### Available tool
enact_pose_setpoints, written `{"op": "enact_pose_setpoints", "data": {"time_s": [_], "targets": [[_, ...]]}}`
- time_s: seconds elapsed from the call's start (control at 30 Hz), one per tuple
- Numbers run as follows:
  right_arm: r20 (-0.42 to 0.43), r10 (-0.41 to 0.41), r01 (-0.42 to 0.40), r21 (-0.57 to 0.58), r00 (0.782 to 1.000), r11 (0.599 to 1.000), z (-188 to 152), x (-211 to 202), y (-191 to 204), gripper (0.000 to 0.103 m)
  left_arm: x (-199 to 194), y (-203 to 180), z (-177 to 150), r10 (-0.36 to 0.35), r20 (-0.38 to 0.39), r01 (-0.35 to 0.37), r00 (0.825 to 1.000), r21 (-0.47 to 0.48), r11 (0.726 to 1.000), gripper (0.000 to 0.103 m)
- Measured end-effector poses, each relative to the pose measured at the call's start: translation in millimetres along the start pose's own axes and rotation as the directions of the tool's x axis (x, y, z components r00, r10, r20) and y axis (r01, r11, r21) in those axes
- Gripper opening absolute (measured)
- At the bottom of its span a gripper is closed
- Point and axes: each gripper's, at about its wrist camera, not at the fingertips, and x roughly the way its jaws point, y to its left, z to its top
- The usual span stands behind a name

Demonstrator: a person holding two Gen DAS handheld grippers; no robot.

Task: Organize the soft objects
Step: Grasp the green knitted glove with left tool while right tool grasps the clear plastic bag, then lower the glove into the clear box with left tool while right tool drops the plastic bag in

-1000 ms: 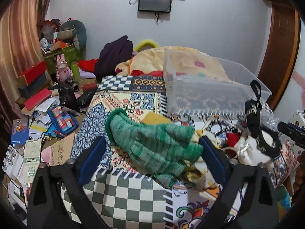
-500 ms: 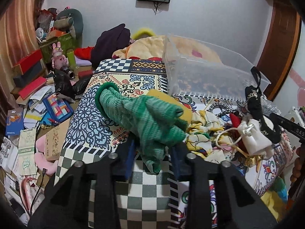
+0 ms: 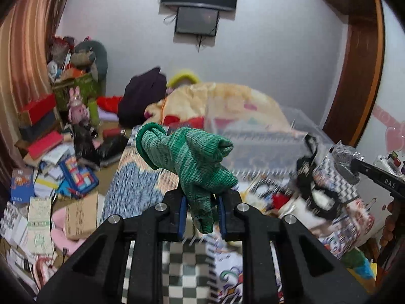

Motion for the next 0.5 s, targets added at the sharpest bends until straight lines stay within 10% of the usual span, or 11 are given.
{"op": "enact_pose_setpoints", "data": {"time_s": [0.5], "targets": [[0.155,0.023,-0.007,-0.103,0.988,0.995,46.5,0.7,28.6,0.021,15.8,-30.4,70.8,-0.119,0.11,0.113,0.987,0.059,0.992,0.02]]}}
